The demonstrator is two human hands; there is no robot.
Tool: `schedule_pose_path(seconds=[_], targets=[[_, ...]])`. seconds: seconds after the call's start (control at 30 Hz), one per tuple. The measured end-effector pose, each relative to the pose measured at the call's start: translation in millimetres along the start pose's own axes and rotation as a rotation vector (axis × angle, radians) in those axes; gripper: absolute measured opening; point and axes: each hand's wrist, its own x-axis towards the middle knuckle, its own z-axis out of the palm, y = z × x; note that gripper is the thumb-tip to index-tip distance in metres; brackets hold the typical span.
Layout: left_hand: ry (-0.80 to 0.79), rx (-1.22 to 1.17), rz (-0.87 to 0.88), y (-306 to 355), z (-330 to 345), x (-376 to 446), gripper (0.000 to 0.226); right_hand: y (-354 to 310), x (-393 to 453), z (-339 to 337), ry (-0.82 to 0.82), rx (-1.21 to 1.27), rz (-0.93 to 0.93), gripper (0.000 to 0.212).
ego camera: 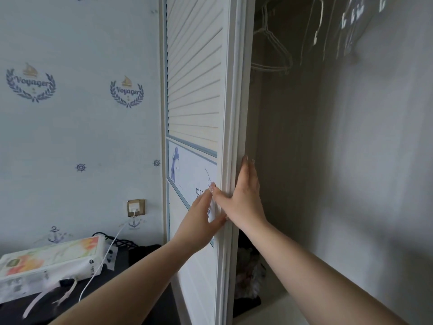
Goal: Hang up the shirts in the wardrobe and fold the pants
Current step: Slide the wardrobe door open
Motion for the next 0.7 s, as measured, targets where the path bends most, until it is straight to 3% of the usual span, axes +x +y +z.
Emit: schedule_pose_path(seconds=[0.2,0.7], targets=[[0.018,0.023,-0.026,-10,0,3,0.047,0,1,7,-0.033,0.086,0.031,0.102],[0.037,0.008,-0.103,-23,1,12,0.067,1,1,12,0.012,0.095,0.002,0.108]])
